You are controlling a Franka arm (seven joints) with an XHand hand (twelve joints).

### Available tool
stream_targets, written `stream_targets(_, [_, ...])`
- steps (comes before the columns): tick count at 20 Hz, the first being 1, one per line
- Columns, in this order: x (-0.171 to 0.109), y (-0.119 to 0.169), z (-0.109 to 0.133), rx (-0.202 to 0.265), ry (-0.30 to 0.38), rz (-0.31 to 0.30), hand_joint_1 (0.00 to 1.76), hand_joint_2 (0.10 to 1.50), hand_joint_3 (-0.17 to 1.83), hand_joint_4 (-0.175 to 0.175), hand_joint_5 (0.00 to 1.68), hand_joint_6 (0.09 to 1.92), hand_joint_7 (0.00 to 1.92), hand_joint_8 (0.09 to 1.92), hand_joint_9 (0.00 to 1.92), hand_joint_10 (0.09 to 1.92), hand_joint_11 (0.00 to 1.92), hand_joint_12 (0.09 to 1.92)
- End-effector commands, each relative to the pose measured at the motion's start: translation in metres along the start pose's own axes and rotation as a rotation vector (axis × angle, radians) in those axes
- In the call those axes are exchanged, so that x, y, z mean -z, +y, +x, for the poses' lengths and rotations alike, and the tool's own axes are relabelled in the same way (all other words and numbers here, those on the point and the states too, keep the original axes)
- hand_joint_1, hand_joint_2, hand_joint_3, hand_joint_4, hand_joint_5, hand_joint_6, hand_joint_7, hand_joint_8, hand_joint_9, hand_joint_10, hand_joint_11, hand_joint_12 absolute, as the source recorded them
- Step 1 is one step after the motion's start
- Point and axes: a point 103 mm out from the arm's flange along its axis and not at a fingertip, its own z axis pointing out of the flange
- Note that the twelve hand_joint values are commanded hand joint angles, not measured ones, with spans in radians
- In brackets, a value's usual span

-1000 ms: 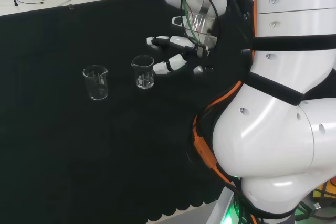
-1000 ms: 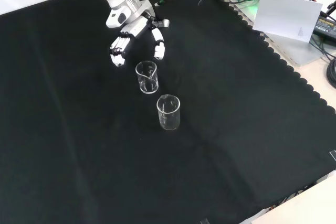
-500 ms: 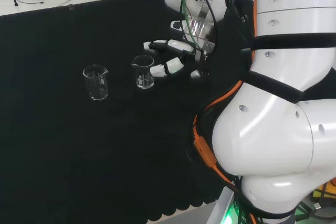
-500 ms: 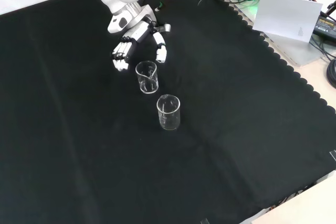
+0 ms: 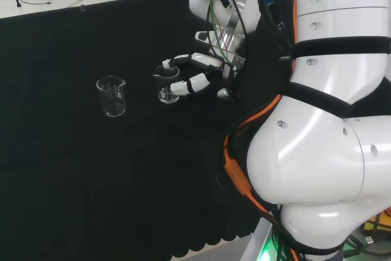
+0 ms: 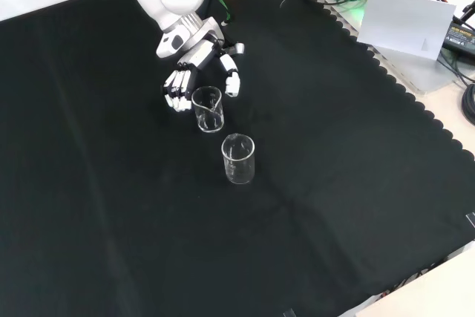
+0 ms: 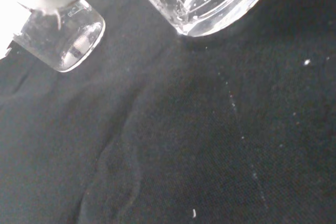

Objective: Pick up the beaker on the right.

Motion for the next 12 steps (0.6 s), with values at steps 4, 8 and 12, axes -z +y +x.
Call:
stream_targets(4, [-0.0078, 0.0088, 0.0033, 0.013, 0.047, -0.042, 0.73, 0.52, 0.57, -0.013, 0.39, 0.09, 0.29, 0.52, 0.35, 0.57, 0.00, 1.07])
stream_targets(8, [-0.0106, 0.0127, 0.0055, 0.020, 0.065, -0.048, 0.74, 0.52, 0.57, -0.013, 0.37, 0.09, 0.29, 0.52, 0.35, 0.57, 0.00, 1.07])
stream_targets(12, [-0.0168, 0.0171, 0.0075, 0.026, 0.081, -0.053, 0.75, 0.52, 0.56, -0.013, 0.38, 0.09, 0.29, 0.51, 0.35, 0.57, 0.00, 1.07])
